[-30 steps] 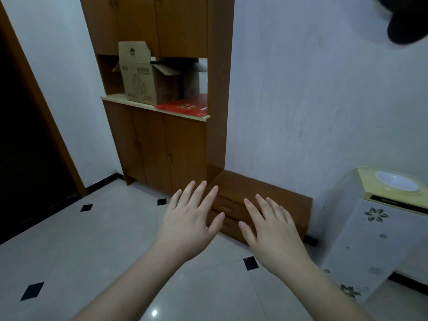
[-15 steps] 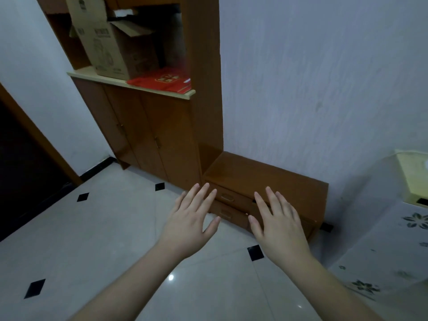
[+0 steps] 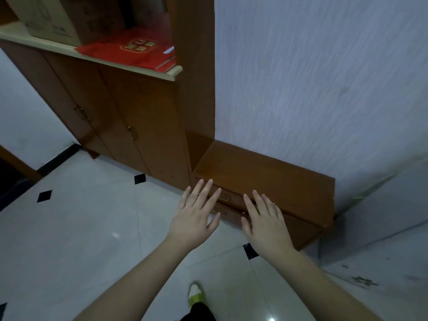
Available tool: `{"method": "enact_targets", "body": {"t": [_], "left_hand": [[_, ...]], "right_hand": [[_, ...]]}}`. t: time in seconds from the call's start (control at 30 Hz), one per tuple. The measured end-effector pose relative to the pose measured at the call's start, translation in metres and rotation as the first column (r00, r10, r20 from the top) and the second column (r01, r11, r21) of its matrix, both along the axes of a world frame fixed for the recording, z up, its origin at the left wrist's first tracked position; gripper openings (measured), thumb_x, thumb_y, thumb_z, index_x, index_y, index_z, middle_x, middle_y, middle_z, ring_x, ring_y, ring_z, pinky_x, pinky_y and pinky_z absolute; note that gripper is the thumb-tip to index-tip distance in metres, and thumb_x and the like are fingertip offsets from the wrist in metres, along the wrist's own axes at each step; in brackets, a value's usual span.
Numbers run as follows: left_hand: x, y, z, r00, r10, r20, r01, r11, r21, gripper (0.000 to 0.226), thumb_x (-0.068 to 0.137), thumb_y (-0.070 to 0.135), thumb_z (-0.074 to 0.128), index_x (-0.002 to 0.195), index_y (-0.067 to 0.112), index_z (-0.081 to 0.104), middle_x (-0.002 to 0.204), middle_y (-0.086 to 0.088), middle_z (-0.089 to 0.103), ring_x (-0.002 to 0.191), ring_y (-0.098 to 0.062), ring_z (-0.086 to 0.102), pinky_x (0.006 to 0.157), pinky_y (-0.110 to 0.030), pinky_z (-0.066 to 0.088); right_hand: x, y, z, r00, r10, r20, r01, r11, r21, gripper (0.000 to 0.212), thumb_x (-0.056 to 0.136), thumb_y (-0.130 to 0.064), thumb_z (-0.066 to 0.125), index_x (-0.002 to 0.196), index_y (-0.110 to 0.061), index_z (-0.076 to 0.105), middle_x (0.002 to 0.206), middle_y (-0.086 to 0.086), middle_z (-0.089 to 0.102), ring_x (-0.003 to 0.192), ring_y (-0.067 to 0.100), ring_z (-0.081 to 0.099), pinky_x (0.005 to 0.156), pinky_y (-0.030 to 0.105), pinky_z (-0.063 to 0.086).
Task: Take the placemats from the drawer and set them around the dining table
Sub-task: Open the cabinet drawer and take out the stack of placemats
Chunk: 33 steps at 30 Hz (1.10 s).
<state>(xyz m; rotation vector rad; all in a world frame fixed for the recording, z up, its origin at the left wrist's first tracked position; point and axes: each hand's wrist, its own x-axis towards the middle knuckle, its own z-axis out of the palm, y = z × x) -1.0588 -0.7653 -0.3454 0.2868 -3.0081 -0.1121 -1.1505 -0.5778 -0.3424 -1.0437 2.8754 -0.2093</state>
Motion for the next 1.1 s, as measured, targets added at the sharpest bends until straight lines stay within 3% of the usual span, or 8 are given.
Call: {"method": "enact_targets", "body": {"t": [0.17, 0.6, 0.83, 1.0, 1.1], "left_hand": [[-0.047, -0.057, -0.027, 0.993, -0.082, 0.084, 0.082, 0.997, 0.007, 0.062, 0.096, 0.051, 0.035, 0.152, 0.024, 0.031, 0.160, -0.004, 0.028, 0.149, -0.024, 0.020, 0.119, -0.043, 0.010], [-0.163, -0.128, -0.112, 0.956, -0.102, 0.274, 0.086, 0.994, 0.070, 0.066, 0.098, 0.050, 0.030, 0.156, 0.021, 0.018, 0.162, -0.005, 0.022, 0.149, -0.025, 0.022, 0.120, -0.043, 0.013], [-0.224, -0.155, -0.162, 0.934, -0.111, 0.339, 0.097, 0.994, 0.059, 0.061, 0.098, 0.046, 0.033, 0.153, 0.019, 0.031, 0.156, -0.010, 0.035, 0.143, -0.030, 0.034, 0.115, -0.044, 0.018], [-0.252, -0.182, -0.232, 0.918, -0.195, 0.345, 0.163, 0.979, 0.119, 0.060, 0.097, 0.043, 0.034, 0.151, 0.018, 0.034, 0.155, -0.010, 0.037, 0.144, -0.029, 0.034, 0.115, -0.043, 0.018], [-0.260, -0.198, -0.285, 0.899, -0.239, 0.367, 0.205, 0.970, 0.130, 0.060, 0.096, 0.043, 0.030, 0.150, 0.016, 0.036, 0.154, -0.010, 0.040, 0.142, -0.029, 0.037, 0.113, -0.047, 0.027]], "right_hand": [[-0.035, -0.049, -0.019, 0.995, -0.071, 0.072, 0.069, 0.997, 0.029, 0.059, 0.091, -0.044, 0.034, 0.141, -0.017, 0.052, 0.145, 0.009, 0.051, 0.132, 0.029, 0.050, 0.105, 0.047, 0.042], [-0.143, -0.115, -0.110, 0.958, -0.087, 0.274, 0.063, 0.994, 0.093, 0.064, 0.085, -0.041, 0.034, 0.139, -0.012, 0.053, 0.141, 0.008, 0.056, 0.129, 0.028, 0.054, 0.102, 0.049, 0.047], [-0.200, -0.154, -0.187, 0.932, -0.046, 0.358, -0.004, 0.991, 0.137, 0.065, 0.084, -0.040, 0.034, 0.136, -0.008, 0.055, 0.134, 0.008, 0.061, 0.124, 0.026, 0.058, 0.100, 0.045, 0.047], [-0.220, -0.182, -0.271, 0.892, -0.082, 0.445, 0.018, 0.989, 0.146, 0.070, 0.088, -0.042, 0.024, 0.148, -0.007, 0.037, 0.149, 0.011, 0.045, 0.139, 0.028, 0.040, 0.114, 0.044, 0.029], [-0.228, -0.200, -0.330, 0.835, -0.124, 0.535, 0.023, 0.981, 0.192, 0.065, 0.098, -0.039, 0.029, 0.155, -0.010, 0.018, 0.160, 0.009, 0.024, 0.148, 0.024, 0.021, 0.119, 0.040, 0.015]]}}
